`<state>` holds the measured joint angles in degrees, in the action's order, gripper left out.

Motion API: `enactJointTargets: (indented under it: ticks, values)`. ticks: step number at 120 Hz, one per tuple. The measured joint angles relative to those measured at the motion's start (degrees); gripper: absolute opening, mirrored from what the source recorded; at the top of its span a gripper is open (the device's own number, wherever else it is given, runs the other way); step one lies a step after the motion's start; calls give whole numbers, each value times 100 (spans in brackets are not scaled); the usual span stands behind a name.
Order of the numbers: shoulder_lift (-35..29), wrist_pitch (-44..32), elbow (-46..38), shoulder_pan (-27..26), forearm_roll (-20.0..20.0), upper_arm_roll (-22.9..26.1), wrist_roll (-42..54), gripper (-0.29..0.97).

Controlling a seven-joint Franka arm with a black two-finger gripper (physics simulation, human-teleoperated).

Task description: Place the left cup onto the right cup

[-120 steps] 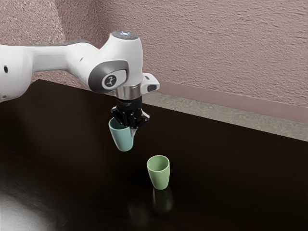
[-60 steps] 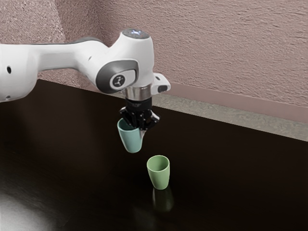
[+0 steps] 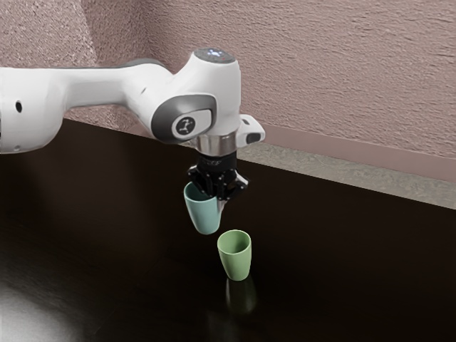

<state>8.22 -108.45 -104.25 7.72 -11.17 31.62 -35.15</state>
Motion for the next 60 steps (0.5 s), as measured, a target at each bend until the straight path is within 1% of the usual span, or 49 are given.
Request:
enactJointTargets:
  ticks: [17, 60]
  values:
    - [122, 128, 208, 1, -102, 127, -112, -10]
    - [370, 231, 329, -4, -233, 360, -401, -10]
